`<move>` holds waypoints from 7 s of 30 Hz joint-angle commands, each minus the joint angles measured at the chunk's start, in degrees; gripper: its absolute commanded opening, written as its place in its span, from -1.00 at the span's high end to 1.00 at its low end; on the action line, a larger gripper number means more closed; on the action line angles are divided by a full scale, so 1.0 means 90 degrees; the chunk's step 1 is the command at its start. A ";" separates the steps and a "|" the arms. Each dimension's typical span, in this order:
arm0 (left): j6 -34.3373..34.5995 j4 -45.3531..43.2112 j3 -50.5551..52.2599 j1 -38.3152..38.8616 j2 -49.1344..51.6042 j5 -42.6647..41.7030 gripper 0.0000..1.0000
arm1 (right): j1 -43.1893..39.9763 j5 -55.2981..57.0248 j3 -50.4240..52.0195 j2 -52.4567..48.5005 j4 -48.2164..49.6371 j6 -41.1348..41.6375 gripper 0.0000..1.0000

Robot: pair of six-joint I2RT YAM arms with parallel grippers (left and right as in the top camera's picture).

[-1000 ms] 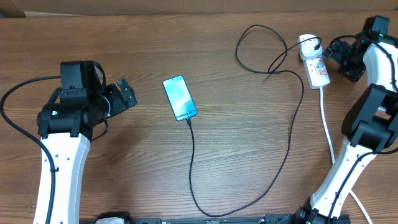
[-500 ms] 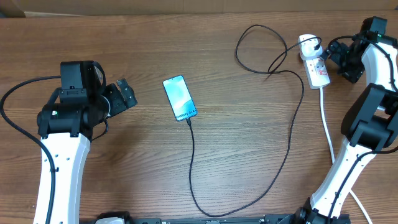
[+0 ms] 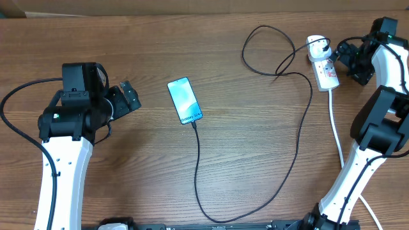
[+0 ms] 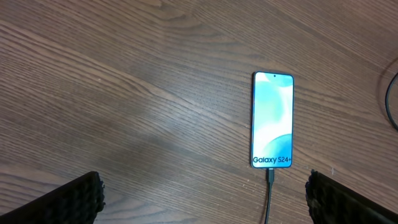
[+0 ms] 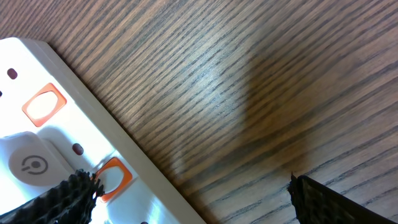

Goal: Plug charger to phone and switch on socket

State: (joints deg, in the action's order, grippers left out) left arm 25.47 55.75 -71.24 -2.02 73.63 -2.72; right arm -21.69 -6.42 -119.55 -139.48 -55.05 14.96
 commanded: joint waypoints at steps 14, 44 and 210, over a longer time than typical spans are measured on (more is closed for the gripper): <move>-0.0070 -0.0015 -0.0019 -0.0034 0.0027 0.0019 -0.99 | 0.0049 0.0041 0.0039 -0.0381 0.0053 -0.0046 -1.00; -0.0070 -0.0015 -0.0019 -0.0034 0.0027 0.0019 -0.99 | 0.0046 -0.0857 0.0036 -0.0505 -0.0299 -0.0563 -1.00; -0.0070 -0.0015 -0.0019 -0.0034 0.0027 0.0019 -0.99 | 0.2344 -0.0848 1.2842 1.5484 0.5940 -0.1962 -1.00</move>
State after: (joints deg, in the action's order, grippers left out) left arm 25.47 55.75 -71.24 -2.02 73.65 -2.72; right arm -0.97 -18.02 -4.38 -0.84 -2.17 -6.39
